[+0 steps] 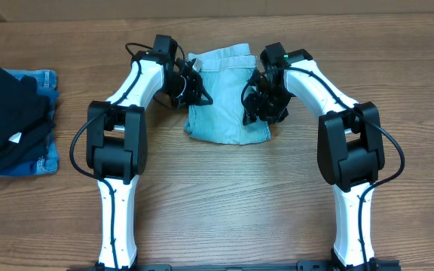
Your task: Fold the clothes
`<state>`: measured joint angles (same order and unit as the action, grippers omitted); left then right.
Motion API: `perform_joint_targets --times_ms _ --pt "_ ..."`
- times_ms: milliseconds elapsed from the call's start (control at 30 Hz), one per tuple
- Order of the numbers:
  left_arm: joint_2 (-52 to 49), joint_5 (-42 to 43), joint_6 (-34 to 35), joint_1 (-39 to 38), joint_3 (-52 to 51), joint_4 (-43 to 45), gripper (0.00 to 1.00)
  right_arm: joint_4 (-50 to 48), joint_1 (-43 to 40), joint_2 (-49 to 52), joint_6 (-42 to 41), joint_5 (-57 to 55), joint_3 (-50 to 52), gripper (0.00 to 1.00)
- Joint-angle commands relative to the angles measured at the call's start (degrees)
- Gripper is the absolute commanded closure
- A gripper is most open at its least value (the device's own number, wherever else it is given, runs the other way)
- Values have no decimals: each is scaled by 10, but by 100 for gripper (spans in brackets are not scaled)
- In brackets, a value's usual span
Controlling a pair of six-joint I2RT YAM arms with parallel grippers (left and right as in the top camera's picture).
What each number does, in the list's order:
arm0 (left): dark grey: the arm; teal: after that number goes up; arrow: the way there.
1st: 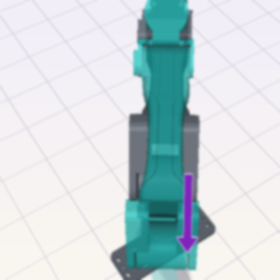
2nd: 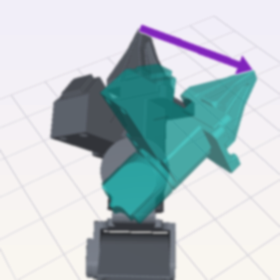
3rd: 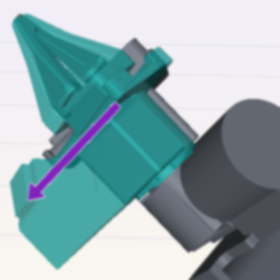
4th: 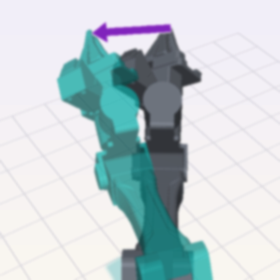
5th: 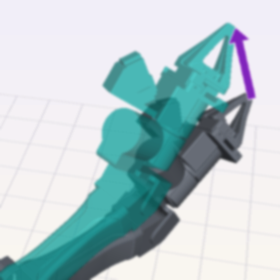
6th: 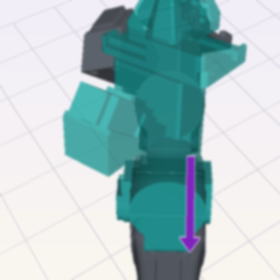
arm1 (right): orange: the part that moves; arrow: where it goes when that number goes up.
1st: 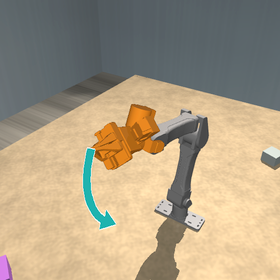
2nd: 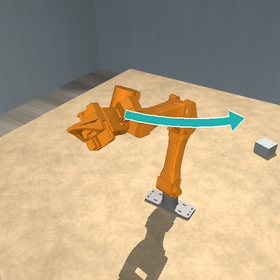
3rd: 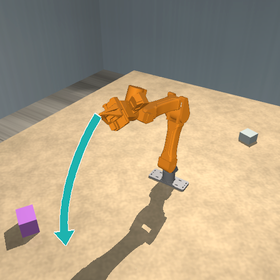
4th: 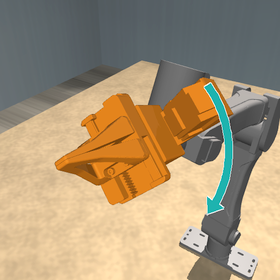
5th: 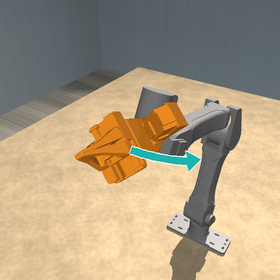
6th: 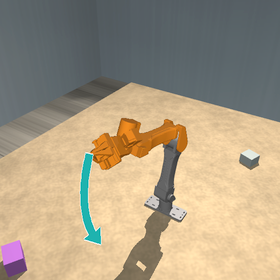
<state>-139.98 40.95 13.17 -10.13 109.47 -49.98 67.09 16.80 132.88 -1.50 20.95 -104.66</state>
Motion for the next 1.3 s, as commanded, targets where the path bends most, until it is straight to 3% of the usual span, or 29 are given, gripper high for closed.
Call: perform_joint_targets --times_ms 0,167,367,567,733,800,933,1267 --pt "-18 21 -20 -4 -3 -8 96 -2 3 3 0 6 1 51" --pt "33 -75 -50 19 31 -57 96 48 -17 -13 0 -25 -59 51" --pt "161 -206 -51 59 50 -116 96 120 -61 -68 0 -55 -156 51" --pt "280 -330 -89 125 50 -193 96 139 -107 -122 3 -61 -177 51" --pt "361 -451 -176 181 50 -249 96 150 -133 -135 5 -85 -177 51" --pt "391 -476 -258 201 50 -261 96 155 -137 -135 5 -85 -177 51" --pt "443 -476 -369 240 50 -261 95 160 -138 -135 9 -85 -177 51" --pt "462 -479 -545 352 50 -165 96 172 -138 -135 9 -85 -177 51"
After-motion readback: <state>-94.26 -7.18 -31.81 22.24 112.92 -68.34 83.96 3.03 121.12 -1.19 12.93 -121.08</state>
